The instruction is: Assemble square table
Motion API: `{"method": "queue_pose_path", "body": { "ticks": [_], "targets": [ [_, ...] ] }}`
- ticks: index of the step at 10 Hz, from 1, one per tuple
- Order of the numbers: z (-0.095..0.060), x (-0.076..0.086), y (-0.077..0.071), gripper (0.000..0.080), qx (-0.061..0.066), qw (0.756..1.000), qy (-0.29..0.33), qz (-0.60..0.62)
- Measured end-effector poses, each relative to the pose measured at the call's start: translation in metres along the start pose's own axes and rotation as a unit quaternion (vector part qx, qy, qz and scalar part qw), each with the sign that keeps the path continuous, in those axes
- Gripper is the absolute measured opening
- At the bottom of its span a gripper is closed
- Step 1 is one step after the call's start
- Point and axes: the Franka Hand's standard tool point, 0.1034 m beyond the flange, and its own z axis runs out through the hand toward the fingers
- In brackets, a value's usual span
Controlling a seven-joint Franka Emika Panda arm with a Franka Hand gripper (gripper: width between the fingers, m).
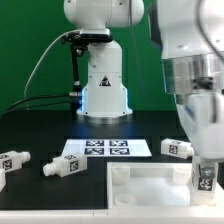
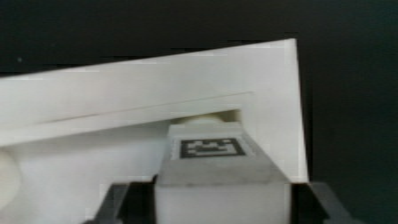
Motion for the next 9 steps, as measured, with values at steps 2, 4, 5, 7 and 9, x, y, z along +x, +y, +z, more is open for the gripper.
{"method": "queue_pose_path", "body": {
  "ticks": [2, 4, 5, 7, 9],
  "targets": [
    [-0.001, 0.003, -0.002, 0.0288, 0.002, 0.998, 0.0, 0.055],
    [-0.001, 0.004, -0.002, 0.0289, 0.001, 0.998, 0.0, 0.061],
    [-0.001, 0.004, -0.002, 0.0289, 0.0, 0.998, 0.0, 0.059],
    [-0.016, -0.003, -0.005, 0.0587, 0.006, 1.0, -0.007, 0.025],
    [-0.036, -0.014, -0.007, 0.0637, 0.003, 1.0, -0.018, 0.011]
  ]
}}
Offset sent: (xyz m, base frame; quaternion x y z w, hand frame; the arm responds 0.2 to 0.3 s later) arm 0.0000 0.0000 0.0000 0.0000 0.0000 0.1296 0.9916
